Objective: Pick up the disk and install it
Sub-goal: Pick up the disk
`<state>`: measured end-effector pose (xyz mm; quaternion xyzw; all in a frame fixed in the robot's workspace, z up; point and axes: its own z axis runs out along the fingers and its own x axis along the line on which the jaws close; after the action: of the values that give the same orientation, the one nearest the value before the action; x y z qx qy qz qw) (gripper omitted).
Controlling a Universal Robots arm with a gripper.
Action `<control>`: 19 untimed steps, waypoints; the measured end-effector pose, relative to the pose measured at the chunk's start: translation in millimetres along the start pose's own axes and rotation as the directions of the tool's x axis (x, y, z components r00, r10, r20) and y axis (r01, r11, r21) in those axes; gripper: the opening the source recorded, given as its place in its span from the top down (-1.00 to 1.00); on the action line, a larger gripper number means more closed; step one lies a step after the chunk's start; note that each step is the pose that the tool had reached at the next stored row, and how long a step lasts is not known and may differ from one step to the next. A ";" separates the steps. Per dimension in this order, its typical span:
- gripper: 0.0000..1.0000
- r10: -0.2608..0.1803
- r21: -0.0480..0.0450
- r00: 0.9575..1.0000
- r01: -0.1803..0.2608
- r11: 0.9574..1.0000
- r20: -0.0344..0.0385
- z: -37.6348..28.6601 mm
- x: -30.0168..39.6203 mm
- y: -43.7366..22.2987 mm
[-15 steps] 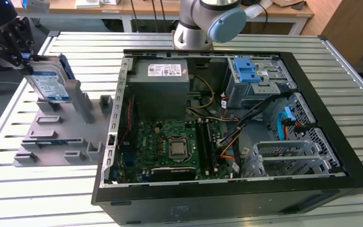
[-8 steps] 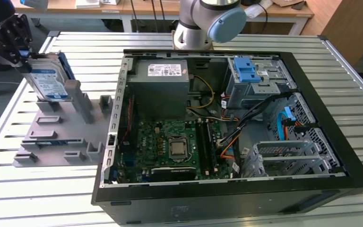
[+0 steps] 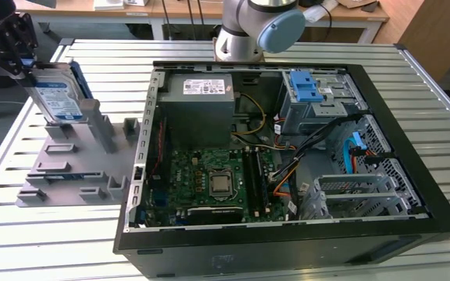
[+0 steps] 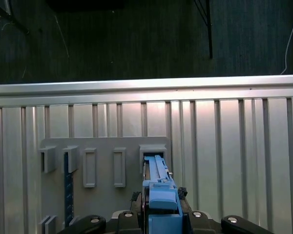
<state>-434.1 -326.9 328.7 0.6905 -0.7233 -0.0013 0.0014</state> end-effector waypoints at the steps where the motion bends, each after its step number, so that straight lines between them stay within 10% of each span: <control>1: 0.27 0.000 0.000 1.000 0.000 1.000 0.000 -1.2 0.0 0.0; 19: 0.27 0.000 0.000 1.000 0.000 1.000 -0.003 -12.6 -0.3 0.1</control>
<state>-434.1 -326.6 341.3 0.6905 -0.7233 -0.0001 0.0026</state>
